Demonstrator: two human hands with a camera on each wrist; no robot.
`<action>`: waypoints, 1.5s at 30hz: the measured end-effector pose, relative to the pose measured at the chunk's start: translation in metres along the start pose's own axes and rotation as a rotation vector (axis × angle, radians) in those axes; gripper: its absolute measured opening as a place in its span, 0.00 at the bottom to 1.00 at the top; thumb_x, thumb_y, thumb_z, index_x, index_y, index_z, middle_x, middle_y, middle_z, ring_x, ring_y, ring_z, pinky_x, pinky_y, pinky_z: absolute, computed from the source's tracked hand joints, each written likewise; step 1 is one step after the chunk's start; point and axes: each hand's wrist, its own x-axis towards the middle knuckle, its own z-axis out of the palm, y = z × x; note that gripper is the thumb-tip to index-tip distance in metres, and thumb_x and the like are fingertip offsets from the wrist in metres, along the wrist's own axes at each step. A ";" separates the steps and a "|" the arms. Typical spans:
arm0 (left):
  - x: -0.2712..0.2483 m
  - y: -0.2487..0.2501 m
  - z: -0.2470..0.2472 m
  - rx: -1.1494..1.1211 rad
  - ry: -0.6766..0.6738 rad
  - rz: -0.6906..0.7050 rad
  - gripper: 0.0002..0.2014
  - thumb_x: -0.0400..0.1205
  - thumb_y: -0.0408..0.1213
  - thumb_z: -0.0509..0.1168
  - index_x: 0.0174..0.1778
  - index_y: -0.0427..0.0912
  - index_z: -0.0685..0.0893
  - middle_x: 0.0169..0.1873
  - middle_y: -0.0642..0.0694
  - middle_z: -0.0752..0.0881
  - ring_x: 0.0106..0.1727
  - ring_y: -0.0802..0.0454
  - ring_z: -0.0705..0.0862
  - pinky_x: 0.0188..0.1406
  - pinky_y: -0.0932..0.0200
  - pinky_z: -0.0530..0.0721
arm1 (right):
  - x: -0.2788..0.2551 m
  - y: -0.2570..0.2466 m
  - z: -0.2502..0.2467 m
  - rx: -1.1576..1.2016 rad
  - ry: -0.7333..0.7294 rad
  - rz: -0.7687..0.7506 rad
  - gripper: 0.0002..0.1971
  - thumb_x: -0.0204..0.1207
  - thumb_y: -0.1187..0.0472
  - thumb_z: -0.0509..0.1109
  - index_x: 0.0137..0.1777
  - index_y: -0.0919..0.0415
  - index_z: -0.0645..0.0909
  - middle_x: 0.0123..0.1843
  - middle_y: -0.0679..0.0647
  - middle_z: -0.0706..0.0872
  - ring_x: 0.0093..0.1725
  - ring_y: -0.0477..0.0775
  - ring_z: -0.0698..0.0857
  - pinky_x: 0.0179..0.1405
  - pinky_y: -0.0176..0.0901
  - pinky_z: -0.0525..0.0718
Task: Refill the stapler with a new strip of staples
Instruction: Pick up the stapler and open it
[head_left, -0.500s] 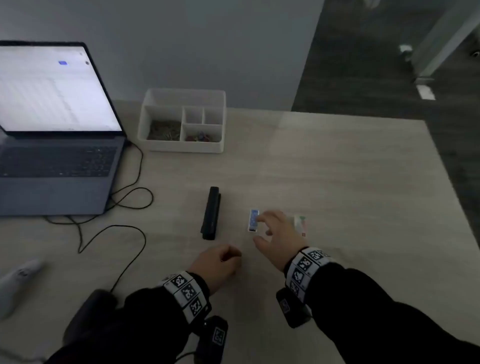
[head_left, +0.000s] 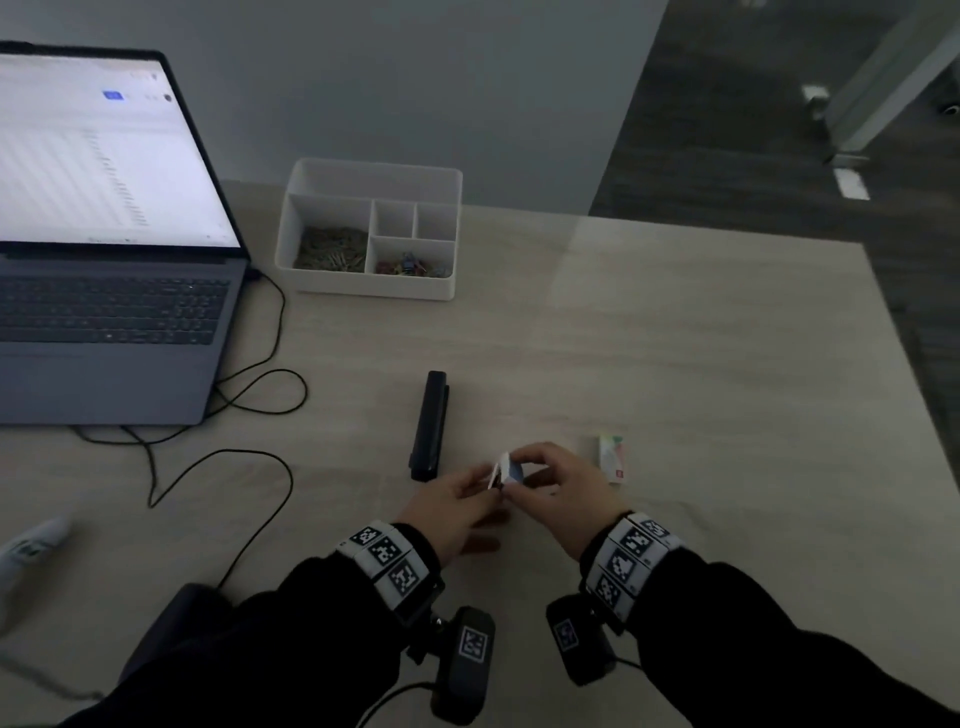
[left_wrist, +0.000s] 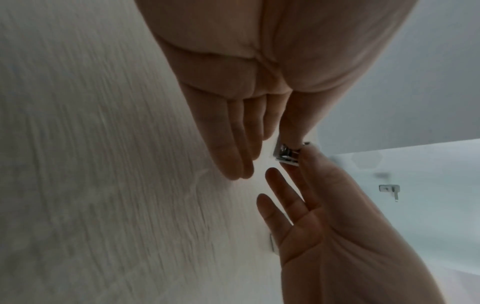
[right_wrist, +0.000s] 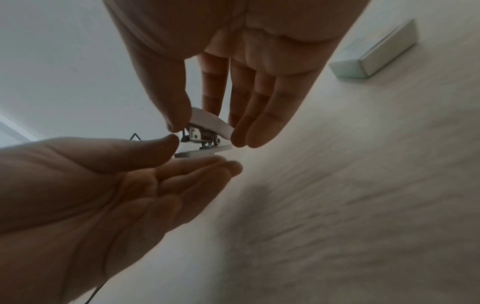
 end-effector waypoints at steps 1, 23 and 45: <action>-0.001 0.000 0.002 -0.001 -0.040 0.002 0.14 0.84 0.31 0.64 0.63 0.50 0.83 0.53 0.47 0.90 0.53 0.48 0.88 0.36 0.58 0.89 | -0.006 0.004 0.001 0.028 0.002 0.002 0.11 0.70 0.60 0.78 0.52 0.49 0.86 0.48 0.42 0.89 0.42 0.39 0.88 0.41 0.30 0.85; -0.016 -0.028 -0.017 0.462 0.167 0.056 0.05 0.78 0.34 0.70 0.42 0.49 0.88 0.35 0.47 0.89 0.35 0.52 0.87 0.25 0.58 0.87 | -0.018 0.010 -0.008 0.101 0.089 0.322 0.10 0.84 0.55 0.60 0.51 0.52 0.83 0.36 0.50 0.84 0.30 0.49 0.83 0.28 0.43 0.82; 0.010 0.021 -0.041 0.539 0.501 0.243 0.15 0.74 0.45 0.71 0.56 0.50 0.91 0.39 0.46 0.91 0.43 0.45 0.88 0.47 0.53 0.86 | -0.032 0.006 -0.027 -0.377 0.120 -0.094 0.12 0.79 0.53 0.67 0.61 0.48 0.82 0.47 0.40 0.80 0.41 0.39 0.78 0.51 0.39 0.75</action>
